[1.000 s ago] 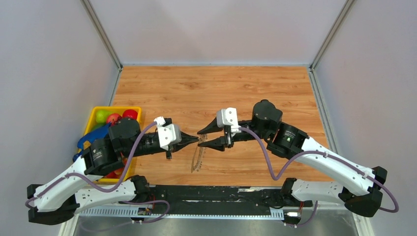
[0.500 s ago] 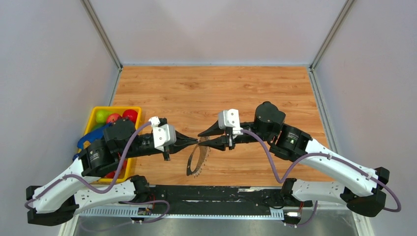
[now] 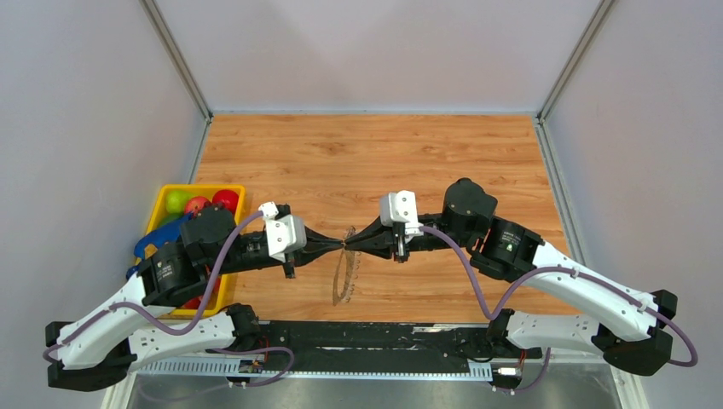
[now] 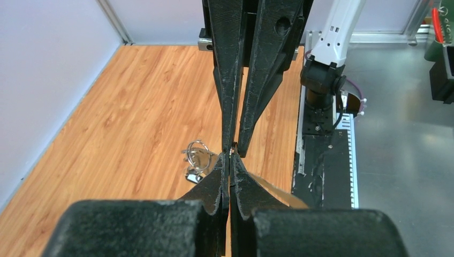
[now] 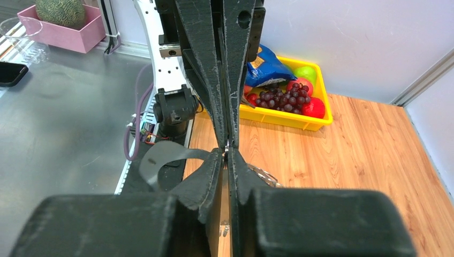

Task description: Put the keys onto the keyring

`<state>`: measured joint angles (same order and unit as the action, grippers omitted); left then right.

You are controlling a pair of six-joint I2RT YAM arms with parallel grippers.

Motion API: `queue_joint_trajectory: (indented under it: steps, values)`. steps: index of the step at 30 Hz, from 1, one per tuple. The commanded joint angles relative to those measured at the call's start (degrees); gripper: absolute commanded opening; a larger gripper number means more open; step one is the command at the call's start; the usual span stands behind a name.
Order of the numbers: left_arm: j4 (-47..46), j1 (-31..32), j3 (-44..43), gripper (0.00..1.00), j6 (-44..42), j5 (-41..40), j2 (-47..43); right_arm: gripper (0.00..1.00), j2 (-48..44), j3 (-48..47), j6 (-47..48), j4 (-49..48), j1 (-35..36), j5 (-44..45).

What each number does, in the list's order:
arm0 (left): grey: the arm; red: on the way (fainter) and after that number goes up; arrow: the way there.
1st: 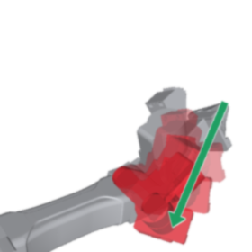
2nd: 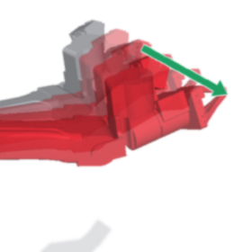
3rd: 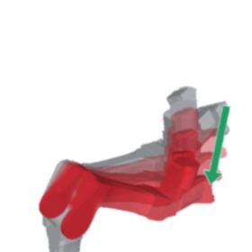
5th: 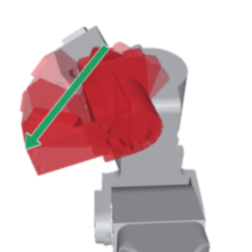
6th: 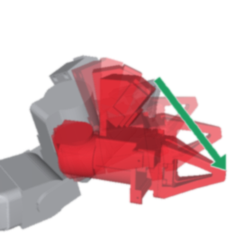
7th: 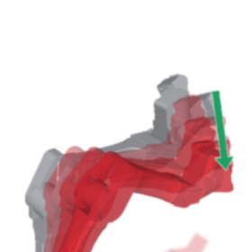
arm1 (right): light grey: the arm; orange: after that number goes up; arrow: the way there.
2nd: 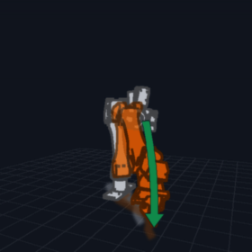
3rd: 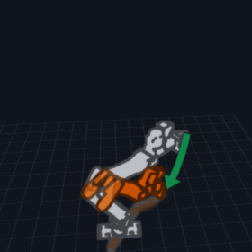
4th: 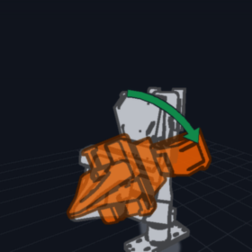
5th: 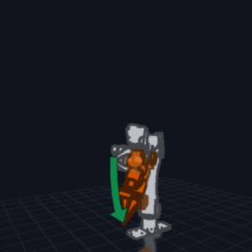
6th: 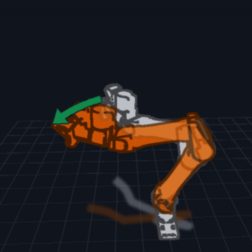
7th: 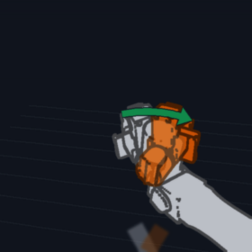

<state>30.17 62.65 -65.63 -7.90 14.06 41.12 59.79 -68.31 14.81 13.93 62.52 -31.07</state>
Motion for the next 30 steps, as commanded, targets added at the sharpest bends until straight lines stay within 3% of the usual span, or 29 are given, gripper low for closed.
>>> queue_joint_trajectory:
  steps: [1, 3, 5, 10, 12, 15, 17, 24, 30]
  values:
    - [-4.93, 0.1, 0.09, 0.0, 0.87, -1.14, -0.65, 0.08, -0.95, -2.23, -0.82, -0.66, 0.82, 0.22]
    - [-5.54, 0.16, 0.24, 0.0, 1.1, -0.65, -0.95, 0.07, -0.83, -2.25, -0.92, -0.71, 1.08, 0.24]
    - [-6.09, 0.09, 0.43, 0.0, 1.45, 0.11, -1.22, 0.0, -0.45, -2.41, -0.92, -0.66, 1.35, 0.56]
    - [-8.26, 0.1, 0.98, 0.0, 2.52, 2.28, -1.75, 0.0, -0.3, -2.56, -1.32, -1.02, 1.93, 3.01]
    - [-8.86, 0.14, 1.21, 0.03, 2.89, 3.14, -1.91, 0.0, -1.41, -1.78, -2.42, -2.55, 1.99, 4.44]
    - [-10.39, 0.08, 2.65, 0.17, 3.79, 4.13, -3.07, 0.0, -3.95, 0.75, -5.36, -7.38, 1.99, 5.64]
    - [-12.51, 0.1, 4.16, 0.21, 4.33, 5.23, -4.32, 0.0, -5.62, 2.16, -7.6, -10.34, 2.0, 7.12]
    - [-22.29, 0.1, 9.38, 0.29, 6.5, 7.46, -9.59, 0.0, -8.47, 3.72, -14.37, -17.27, 1.99, 9.51]
    - [-30.4, 0.1, 12.6, 0.3, 9.13, 6.73, -10.86, 0.0, -9.43, 7.06, -21.56, -24.33, 2.04, 8.91]
